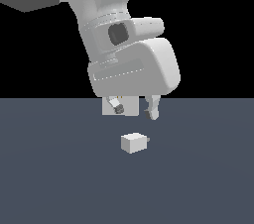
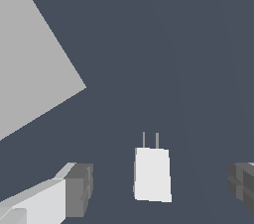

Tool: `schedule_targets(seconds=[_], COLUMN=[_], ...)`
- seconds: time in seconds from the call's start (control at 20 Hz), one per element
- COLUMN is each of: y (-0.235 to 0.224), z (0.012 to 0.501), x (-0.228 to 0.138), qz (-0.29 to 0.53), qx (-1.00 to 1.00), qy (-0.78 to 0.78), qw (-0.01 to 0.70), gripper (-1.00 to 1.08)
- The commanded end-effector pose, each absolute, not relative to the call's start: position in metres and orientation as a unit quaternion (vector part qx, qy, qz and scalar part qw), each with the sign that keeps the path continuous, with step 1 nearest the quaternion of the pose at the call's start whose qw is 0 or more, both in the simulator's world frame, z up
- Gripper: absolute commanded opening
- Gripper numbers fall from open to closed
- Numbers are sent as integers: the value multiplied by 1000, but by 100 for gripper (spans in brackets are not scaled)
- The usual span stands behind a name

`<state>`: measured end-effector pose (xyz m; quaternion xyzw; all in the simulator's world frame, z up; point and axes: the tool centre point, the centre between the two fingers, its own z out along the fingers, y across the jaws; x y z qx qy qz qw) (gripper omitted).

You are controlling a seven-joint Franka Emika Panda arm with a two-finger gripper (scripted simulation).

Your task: Plug the charger into the wall socket.

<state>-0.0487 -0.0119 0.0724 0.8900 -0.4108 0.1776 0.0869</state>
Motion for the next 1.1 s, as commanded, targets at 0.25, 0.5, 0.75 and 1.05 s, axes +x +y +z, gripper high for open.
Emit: schedule_targets(seconds=[0.25,0.5,0.75,1.05], y=[-13,-13,-13,-13], z=[63,61,62,57], x=[-52,-52,-52,-52], qz=[188,190,188,188], qx=[874,870,872,872], qy=[-439,-444,-441,-442], qw=[94,96,95,95], gripper=[100,100,100,100])
